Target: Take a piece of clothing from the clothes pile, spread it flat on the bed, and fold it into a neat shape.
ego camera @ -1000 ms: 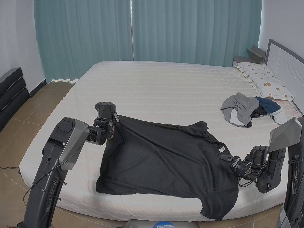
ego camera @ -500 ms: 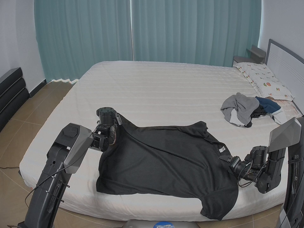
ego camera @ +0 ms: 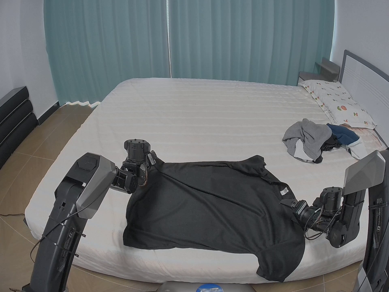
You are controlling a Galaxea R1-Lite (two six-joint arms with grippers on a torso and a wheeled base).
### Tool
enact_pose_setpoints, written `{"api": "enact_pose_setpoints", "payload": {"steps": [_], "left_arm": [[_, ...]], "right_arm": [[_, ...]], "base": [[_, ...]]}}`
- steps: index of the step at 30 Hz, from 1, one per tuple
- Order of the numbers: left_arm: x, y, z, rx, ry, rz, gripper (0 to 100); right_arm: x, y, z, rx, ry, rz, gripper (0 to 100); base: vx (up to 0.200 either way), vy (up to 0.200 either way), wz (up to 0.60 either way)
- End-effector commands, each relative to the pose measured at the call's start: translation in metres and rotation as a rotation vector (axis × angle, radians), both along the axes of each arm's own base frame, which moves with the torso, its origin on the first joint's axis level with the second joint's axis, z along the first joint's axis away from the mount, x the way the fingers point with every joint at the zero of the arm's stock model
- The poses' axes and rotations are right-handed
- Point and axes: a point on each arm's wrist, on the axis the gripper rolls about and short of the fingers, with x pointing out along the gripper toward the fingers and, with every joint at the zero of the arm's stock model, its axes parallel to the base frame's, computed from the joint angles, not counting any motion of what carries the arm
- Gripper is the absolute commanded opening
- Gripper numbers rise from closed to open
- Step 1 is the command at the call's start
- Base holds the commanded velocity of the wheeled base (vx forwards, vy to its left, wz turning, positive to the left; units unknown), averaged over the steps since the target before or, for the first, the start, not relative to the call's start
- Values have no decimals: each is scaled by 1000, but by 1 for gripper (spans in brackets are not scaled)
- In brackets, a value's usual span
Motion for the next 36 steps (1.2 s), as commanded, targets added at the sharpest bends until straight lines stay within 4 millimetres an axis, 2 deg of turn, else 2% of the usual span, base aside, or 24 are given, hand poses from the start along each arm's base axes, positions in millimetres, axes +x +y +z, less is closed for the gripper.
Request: {"api": "enact_pose_setpoints", "payload": {"steps": [1,4,9,11,14,15,16,20,24,26,27,29,31,32,34,36], "left_arm": [[-11,10,22,-11,44,6,100],[-19,20,24,-22,83,-6,100],[-27,26,27,-53,102,11,100],[-40,27,31,-97,129,20,100],[-71,27,38,-195,202,-19,100],[-72,27,38,-199,204,-20,100],[-89,26,44,-256,233,-10,100],[-112,23,43,-322,280,22,100],[-146,22,40,-388,355,50,100],[-150,20,40,-406,360,51,100],[-159,16,40,-444,371,48,100],[-162,13,37,-478,366,57,100],[-162,7,34,-493,356,57,100],[-164,3,27,-504,370,60,100],[-167,-2,16,-550,382,84,100],[-165,-2,16,-592,349,94,100]], "right_arm": [[0,0,0,0,2,0,100],[0,0,0,0,2,0,100],[0,0,0,0,2,0,100],[0,0,0,0,0,0,100],[4,0,2,1,-19,-1,100],[5,0,2,1,-20,-1,100],[11,1,5,3,-45,4,100],[24,10,14,7,-95,27,100],[48,16,28,10,-124,38,100],[53,17,31,10,-124,37,100],[69,19,39,7,-130,37,100],[89,21,54,-5,-146,24,100],[104,25,58,-20,-117,14,100],[112,30,60,-27,-104,12,100],[128,36,58,-48,-90,7,100],[142,39,55,-86,-92,6,100]], "base": [[0,0,0],[0,0,0],[0,0,0],[0,0,0],[0,0,0],[0,0,0],[0,0,0],[0,0,0],[0,0,0],[0,0,0],[0,0,0],[0,0,0],[0,0,0],[0,0,0],[0,0,0],[0,0,0]]}}
